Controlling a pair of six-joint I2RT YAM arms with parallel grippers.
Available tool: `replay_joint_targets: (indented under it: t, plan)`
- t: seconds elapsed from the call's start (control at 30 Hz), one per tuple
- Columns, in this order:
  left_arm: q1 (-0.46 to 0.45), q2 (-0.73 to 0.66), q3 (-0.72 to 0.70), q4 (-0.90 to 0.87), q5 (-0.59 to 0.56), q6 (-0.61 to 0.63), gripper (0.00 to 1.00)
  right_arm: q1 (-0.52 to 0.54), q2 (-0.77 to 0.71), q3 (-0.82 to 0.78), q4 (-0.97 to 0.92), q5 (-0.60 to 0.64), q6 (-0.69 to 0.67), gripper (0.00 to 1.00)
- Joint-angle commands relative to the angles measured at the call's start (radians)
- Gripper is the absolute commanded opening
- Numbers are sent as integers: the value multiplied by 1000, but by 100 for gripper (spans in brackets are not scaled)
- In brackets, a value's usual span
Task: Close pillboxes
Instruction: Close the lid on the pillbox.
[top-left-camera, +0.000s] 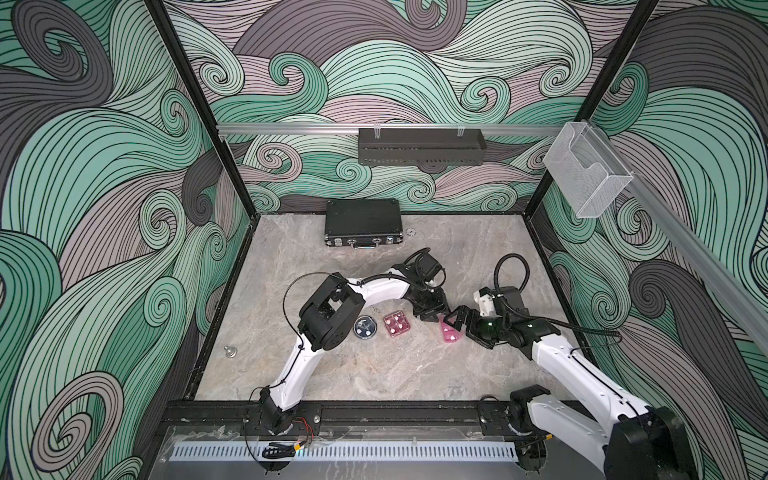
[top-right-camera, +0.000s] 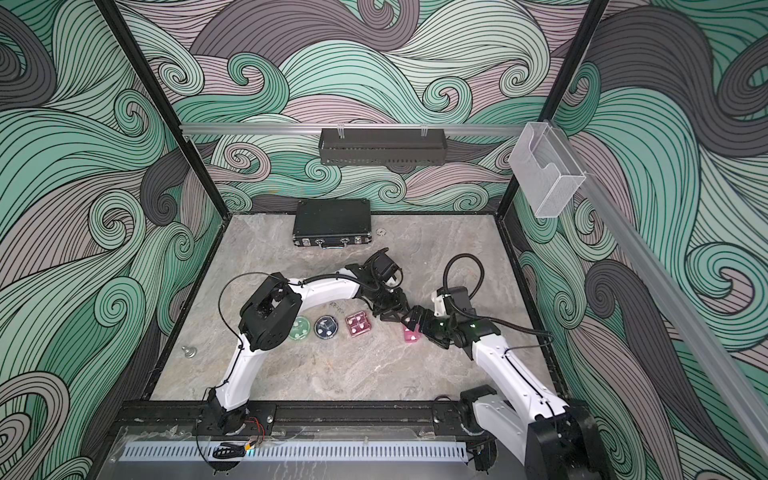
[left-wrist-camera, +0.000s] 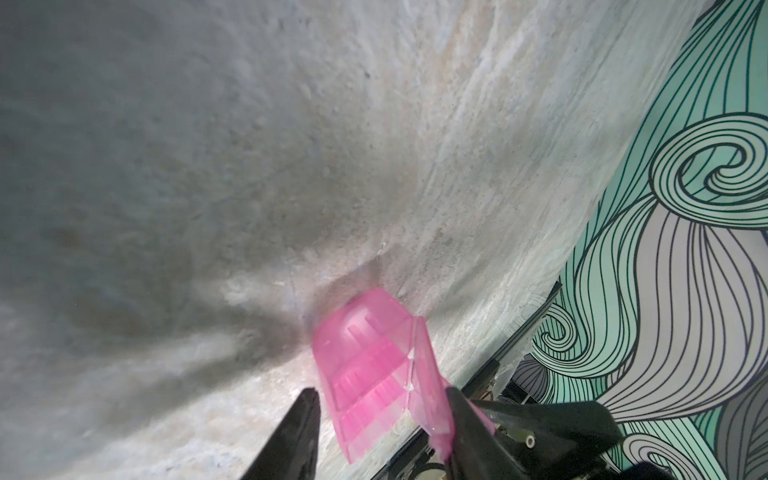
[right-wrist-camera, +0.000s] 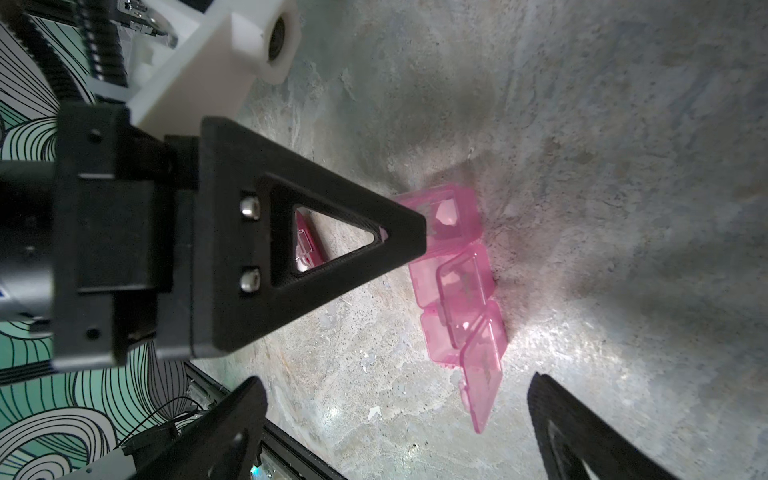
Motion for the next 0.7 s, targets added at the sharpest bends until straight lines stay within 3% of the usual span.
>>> replay_joint_targets:
  t: [0.0, 0.23, 0.67]
  plan:
    - [-8, 13, 5, -32, -6, 25, 43, -5, 9, 4, 11, -9, -14, 100]
    - [-7, 11, -4, -38, -9, 50, 37, -5, 17, 2, 13, -9, -15, 100]
    - [-2, -37, -30, -22, -13, 96, 39, -5, 25, 4, 15, -8, -19, 100]
